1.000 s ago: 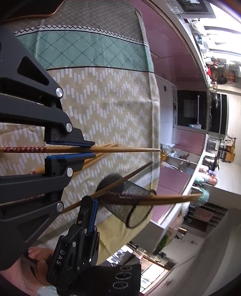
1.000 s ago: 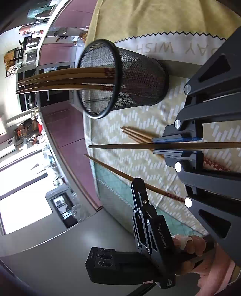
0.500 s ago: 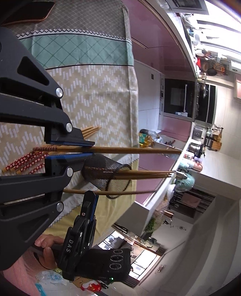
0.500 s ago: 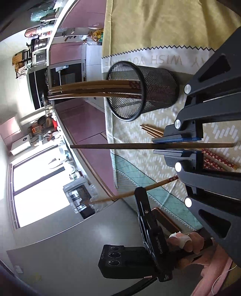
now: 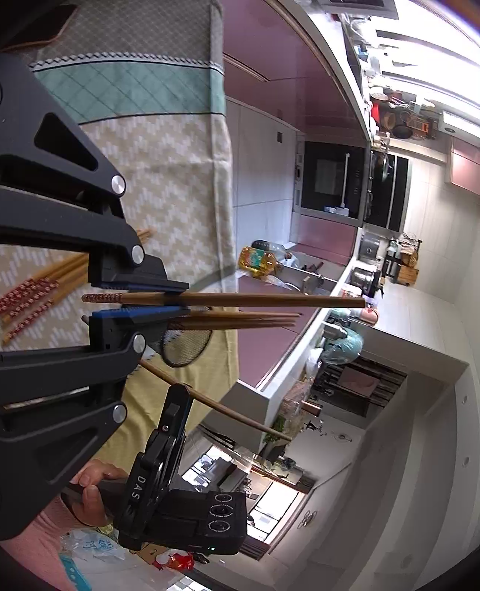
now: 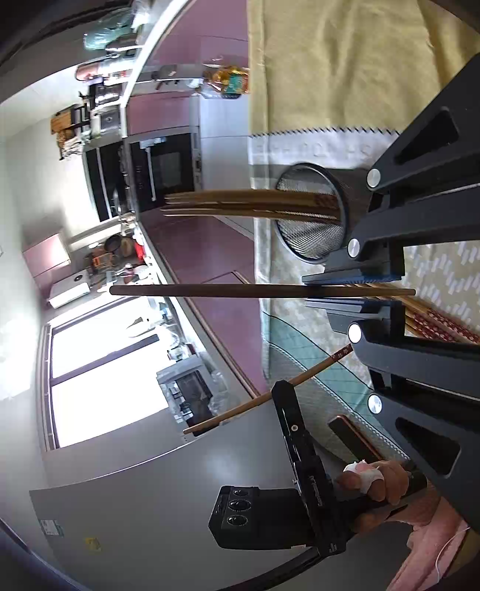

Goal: Organize utensils
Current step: 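Lift both chopsticks upright and carry them over the mesh cup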

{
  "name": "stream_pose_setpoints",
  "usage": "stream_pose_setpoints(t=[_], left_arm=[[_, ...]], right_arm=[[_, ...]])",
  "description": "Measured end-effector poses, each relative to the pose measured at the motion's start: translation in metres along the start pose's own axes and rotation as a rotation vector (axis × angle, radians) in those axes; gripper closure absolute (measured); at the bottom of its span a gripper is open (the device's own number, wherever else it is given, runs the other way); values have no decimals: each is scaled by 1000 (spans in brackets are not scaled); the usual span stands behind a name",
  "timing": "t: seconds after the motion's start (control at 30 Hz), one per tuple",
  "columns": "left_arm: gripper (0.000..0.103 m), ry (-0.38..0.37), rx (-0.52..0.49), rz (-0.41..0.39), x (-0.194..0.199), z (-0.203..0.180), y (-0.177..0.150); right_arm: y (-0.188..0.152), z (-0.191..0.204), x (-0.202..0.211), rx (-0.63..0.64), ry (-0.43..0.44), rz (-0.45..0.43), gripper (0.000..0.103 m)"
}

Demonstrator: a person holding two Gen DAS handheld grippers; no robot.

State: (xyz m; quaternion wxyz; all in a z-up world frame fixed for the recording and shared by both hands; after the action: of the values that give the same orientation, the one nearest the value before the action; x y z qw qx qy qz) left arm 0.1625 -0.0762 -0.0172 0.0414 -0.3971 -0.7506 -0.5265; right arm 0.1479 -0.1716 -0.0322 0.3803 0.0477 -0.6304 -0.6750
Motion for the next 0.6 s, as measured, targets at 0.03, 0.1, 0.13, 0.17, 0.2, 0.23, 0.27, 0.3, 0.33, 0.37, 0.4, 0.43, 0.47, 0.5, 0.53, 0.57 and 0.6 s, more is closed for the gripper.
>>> stream_pose_setpoints(t=[0.03, 0.1, 0.13, 0.17, 0.2, 0.23, 0.27, 0.3, 0.33, 0.37, 0.4, 0.43, 0.47, 0.5, 0.53, 0.57, 0.6], left_arm=[[95, -6, -4, -5, -1, -3, 4], [95, -15, -9, -14, -4, -8, 10], [95, -19, -14, -18, -6, -11, 14], [95, -21, -15, -21, -7, -12, 17], [95, -25, -19, -24, -8, -15, 20], [95, -27, -23, -32, -10, -18, 25], [95, -28, -24, -38, -10, -20, 29], [95, -32, -27, -45, -11, -22, 34], [95, -37, -28, -53, -11, -25, 39], [95, -40, -28, -58, -12, -26, 43], [95, -45, -31, -65, -12, -29, 47], [95, -52, -33, -73, -12, -32, 53], [95, -55, -36, -79, -12, -34, 56], [95, -58, -40, -86, -13, -36, 60], [95, -58, -42, -91, -14, -38, 63], [95, -58, -44, -94, -15, -40, 65], [95, -58, -47, -95, -16, -42, 68]], right_arm=[[3, -2, 2, 6, -5, -6, 98], [10, -6, 6, 15, -20, -18, 98], [14, -8, 7, 19, -24, -24, 98], [17, -9, 10, 22, -29, -31, 98], [21, -11, 12, 29, -36, -39, 98], [25, -12, 14, 35, -42, -46, 98], [30, -15, 17, 42, -50, -55, 98], [35, -16, 19, 46, -55, -61, 98], [39, -18, 21, 52, -61, -69, 98], [43, -19, 23, 59, -67, -77, 98], [47, -20, 25, 65, -72, -82, 98], [51, -21, 26, 72, -79, -89, 98], [53, -22, 26, 74, -83, -93, 98], [57, -23, 27, 77, -87, -98, 98], [59, -25, 27, 80, -91, -102, 98], [62, -27, 28, 84, -98, -106, 98], [64, -28, 28, 85, -97, -108, 98]])
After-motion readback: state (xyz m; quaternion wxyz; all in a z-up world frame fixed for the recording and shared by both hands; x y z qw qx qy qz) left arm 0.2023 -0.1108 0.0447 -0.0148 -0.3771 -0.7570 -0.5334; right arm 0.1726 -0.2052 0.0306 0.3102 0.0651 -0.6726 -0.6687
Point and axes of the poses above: each gripper's, at about its wrist camera, not at the fingertips, and x roughly against the way its jaws point, z to its left, y to its top, the point moved 10 cm from there along -x, roughly the way its jaws point, and after that the axes turned 10 degrees about x, right-handed, at the moved point
